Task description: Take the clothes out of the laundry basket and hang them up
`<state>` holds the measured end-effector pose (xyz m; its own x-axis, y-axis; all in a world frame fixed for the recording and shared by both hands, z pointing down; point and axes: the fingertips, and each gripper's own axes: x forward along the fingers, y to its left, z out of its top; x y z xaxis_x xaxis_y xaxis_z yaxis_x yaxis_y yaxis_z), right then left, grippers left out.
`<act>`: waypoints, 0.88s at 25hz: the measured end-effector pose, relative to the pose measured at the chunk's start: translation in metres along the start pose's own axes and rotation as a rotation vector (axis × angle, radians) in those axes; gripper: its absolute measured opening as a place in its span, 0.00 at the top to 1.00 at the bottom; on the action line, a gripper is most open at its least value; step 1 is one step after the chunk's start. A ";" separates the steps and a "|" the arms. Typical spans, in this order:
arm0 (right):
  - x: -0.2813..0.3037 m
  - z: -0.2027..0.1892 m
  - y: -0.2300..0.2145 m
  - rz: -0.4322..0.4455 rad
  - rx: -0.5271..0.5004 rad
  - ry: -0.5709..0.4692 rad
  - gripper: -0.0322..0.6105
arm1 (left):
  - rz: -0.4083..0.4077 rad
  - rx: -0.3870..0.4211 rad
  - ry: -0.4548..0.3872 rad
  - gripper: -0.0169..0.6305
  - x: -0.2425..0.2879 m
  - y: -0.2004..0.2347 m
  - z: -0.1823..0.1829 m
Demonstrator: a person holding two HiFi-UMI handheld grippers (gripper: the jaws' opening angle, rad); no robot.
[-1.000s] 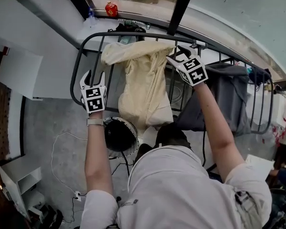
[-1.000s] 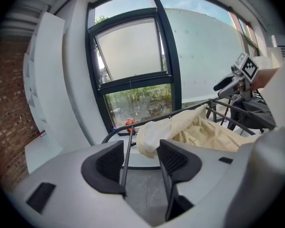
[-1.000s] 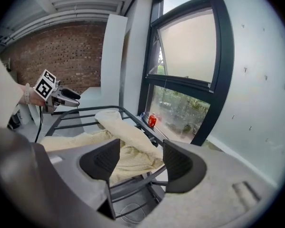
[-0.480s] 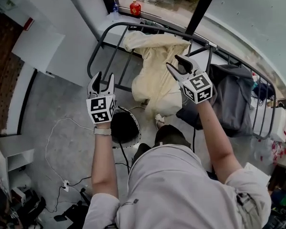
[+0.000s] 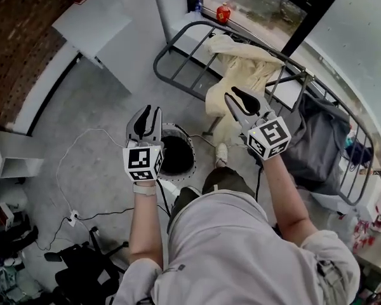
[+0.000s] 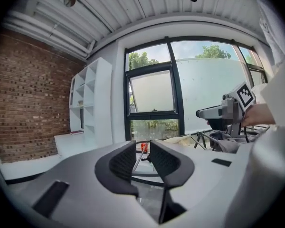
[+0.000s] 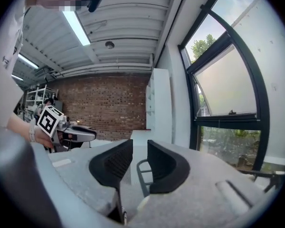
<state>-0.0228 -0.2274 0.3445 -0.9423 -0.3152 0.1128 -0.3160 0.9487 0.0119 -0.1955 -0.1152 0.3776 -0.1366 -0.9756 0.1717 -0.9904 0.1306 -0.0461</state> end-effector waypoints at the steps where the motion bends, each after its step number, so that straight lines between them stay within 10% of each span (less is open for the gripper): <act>1: 0.002 0.003 0.016 0.025 0.006 -0.014 0.79 | 0.012 0.012 -0.006 0.85 -0.015 0.002 0.001; 22: -0.011 -0.006 0.207 0.350 -0.059 -0.050 0.79 | 0.146 -0.008 -0.077 0.97 -0.179 0.014 -0.014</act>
<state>-0.0772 -0.0273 0.3518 -0.9970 0.0298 0.0715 0.0326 0.9987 0.0387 -0.1848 0.0640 0.3596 -0.2773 -0.9567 0.0882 -0.9603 0.2731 -0.0571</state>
